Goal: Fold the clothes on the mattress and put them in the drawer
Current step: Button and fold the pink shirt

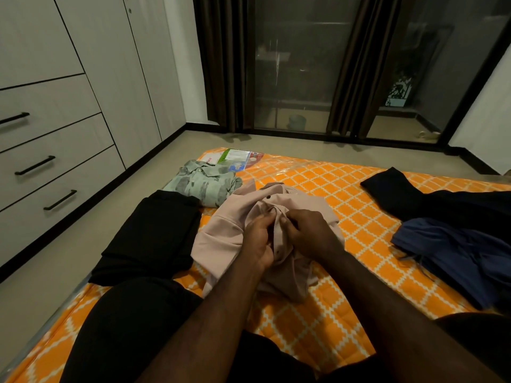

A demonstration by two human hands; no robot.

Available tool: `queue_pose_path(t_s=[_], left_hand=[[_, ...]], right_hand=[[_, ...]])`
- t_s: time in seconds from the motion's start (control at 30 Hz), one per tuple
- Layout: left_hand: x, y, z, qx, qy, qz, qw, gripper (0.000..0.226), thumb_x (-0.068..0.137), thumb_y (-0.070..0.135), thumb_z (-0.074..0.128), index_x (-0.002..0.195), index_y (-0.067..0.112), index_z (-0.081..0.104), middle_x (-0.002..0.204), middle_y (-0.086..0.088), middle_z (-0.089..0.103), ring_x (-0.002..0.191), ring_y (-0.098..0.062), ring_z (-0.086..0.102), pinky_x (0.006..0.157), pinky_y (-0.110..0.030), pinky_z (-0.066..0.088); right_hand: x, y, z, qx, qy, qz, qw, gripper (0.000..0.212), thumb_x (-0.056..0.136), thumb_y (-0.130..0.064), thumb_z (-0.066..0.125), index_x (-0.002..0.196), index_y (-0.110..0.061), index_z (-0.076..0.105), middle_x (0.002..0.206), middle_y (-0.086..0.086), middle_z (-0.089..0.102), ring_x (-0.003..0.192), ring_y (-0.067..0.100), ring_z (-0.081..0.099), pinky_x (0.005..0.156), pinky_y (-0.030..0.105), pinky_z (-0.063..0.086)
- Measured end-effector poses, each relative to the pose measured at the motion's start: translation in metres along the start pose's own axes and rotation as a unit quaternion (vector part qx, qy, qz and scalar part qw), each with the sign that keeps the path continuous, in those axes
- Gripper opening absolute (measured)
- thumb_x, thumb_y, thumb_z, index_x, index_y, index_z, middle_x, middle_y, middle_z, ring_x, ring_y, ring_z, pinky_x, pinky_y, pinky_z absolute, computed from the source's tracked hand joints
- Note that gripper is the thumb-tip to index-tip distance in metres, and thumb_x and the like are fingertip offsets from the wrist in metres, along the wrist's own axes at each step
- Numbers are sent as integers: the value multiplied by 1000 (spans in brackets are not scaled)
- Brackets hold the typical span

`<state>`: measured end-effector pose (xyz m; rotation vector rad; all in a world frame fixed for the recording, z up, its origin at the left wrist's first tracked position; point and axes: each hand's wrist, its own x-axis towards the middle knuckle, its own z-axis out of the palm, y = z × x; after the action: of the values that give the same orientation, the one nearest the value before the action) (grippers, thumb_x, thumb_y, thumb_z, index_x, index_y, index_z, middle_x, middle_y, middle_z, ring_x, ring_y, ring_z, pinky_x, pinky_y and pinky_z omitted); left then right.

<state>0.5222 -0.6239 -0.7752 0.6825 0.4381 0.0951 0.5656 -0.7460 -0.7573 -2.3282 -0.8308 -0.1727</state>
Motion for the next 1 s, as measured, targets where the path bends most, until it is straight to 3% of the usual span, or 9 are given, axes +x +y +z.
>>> queue_pose_path(t_s=[0.17, 0.27, 0.47, 0.53, 0.6, 0.7, 0.77, 0.87, 1.0], left_hand=[[-4, 0, 1, 67, -54, 25, 996, 20, 102, 12, 56, 112, 1, 70, 94, -16, 75, 85, -23, 74, 69, -31, 61], [-3, -2, 0, 122, -47, 59, 990, 26, 97, 8, 62, 121, 1, 68, 112, -22, 73, 106, -35, 70, 87, -41, 59], [5, -10, -7, 258, 30, 168, 951, 7, 88, 16, 73, 94, 19, 76, 96, -12, 77, 94, -34, 73, 89, -57, 57], [8, -12, -11, 351, 74, 218, 908, 2, 85, 24, 74, 85, 24, 72, 87, -2, 76, 87, -24, 73, 85, -51, 59], [4, -11, -11, 456, 104, 294, 833, 7, 87, 20, 73, 86, 23, 67, 84, 5, 73, 81, -12, 68, 78, -36, 56], [-4, -7, -6, 553, 57, 413, 722, 18, 86, 4, 64, 94, 17, 73, 91, 3, 73, 80, -5, 58, 71, -18, 46], [-3, -7, -4, 603, 26, 393, 694, 22, 84, 6, 60, 95, 14, 77, 90, -2, 74, 79, -8, 58, 66, -11, 40], [1, -9, -6, 664, 28, 307, 682, 28, 78, 23, 54, 90, 13, 77, 85, -8, 73, 80, -26, 66, 66, -33, 52], [-1, -2, -6, 661, 14, 240, 711, 21, 80, 18, 65, 94, 12, 79, 89, -9, 76, 86, -28, 68, 73, -34, 53]], right_hand=[[-2, -2, -3, 10, -26, -16, 999, 19, 100, -19, 55, 86, -22, 67, 75, -6, 60, 68, 13, 53, 61, 30, 34], [-4, -1, -4, 10, -20, -15, 1000, 17, 96, -15, 57, 93, -14, 74, 83, 4, 70, 71, 18, 58, 61, 29, 37], [0, 2, -4, 6, 46, 70, 997, 14, 93, -23, 67, 95, -16, 79, 83, 1, 75, 72, 16, 64, 62, 25, 42], [0, 2, -5, 11, 68, 100, 993, 21, 93, -31, 69, 84, -14, 76, 75, 1, 72, 68, 15, 62, 60, 28, 42], [0, 1, -7, 49, 82, 137, 986, 29, 93, -31, 70, 73, -10, 72, 67, 4, 67, 64, 21, 62, 57, 32, 46], [0, 2, -12, 140, 84, 194, 967, 38, 92, -26, 71, 61, -7, 62, 57, 9, 57, 52, 21, 55, 48, 34, 43], [-1, 2, -14, 153, 78, 207, 963, 37, 90, -23, 71, 57, -7, 60, 52, 5, 53, 46, 12, 49, 47, 29, 38], [-3, 0, -14, 147, 75, 207, 964, 39, 88, -20, 71, 52, -13, 57, 47, -2, 50, 42, 6, 48, 40, 18, 33], [-4, -4, -13, 60, 53, 168, 982, 33, 85, -25, 69, 57, -12, 58, 53, 3, 56, 51, 14, 55, 48, 32, 41]])
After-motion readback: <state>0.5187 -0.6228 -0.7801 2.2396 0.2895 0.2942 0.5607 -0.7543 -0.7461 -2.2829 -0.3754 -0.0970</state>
